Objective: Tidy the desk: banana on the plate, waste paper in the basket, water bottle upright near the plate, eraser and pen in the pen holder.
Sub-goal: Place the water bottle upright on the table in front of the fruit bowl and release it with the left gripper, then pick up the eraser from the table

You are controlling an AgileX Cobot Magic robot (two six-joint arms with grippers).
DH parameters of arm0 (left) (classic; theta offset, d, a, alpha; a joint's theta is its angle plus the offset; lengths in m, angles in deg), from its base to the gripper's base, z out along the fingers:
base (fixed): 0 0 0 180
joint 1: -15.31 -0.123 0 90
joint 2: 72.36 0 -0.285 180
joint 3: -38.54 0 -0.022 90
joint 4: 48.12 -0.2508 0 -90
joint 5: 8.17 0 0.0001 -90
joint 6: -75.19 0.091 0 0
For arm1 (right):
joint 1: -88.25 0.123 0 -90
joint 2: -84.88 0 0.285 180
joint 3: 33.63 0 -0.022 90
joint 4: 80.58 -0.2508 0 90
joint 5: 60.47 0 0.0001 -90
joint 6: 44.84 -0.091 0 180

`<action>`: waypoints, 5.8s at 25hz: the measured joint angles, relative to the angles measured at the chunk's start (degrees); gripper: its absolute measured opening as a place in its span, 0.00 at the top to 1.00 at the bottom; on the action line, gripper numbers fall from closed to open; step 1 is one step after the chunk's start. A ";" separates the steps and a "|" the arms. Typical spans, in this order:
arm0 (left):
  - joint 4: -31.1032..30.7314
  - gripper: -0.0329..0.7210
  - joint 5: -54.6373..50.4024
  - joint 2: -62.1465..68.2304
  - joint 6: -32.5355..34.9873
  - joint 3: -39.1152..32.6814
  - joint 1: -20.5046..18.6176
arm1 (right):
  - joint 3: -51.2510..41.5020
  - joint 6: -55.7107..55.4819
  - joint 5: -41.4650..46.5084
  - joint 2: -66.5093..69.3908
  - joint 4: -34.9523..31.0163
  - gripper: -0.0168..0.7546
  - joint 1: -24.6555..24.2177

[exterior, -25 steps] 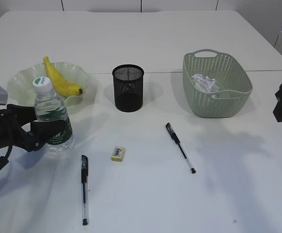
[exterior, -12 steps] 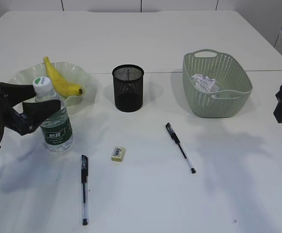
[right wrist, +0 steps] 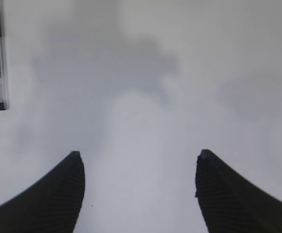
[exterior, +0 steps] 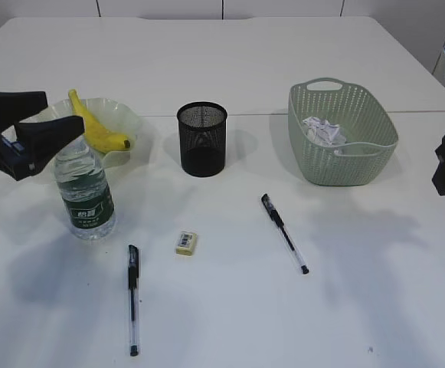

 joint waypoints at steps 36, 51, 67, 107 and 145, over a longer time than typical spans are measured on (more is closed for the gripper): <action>27.05 0.28 -65.68 -23.63 -8.25 -0.45 -2.50 | 0.00 0.00 0.40 0.00 1.04 0.29 0.00; 45.29 0.29 -99.38 -26.58 13.62 4.18 5.99 | 0.00 0.00 2.66 0.00 -1.66 0.31 5.85; 64.20 0.30 -113.61 -26.58 21.84 7.04 5.99 | 25.31 -0.46 11.50 20.93 -1.93 0.31 25.40; 66.32 0.30 -112.41 -26.62 21.84 7.04 5.99 | 49.53 35.04 7.72 50.37 -8.61 0.33 33.77; 66.32 0.30 -111.72 -26.62 21.97 7.04 5.99 | 49.56 36.57 6.96 54.38 -8.61 0.34 33.15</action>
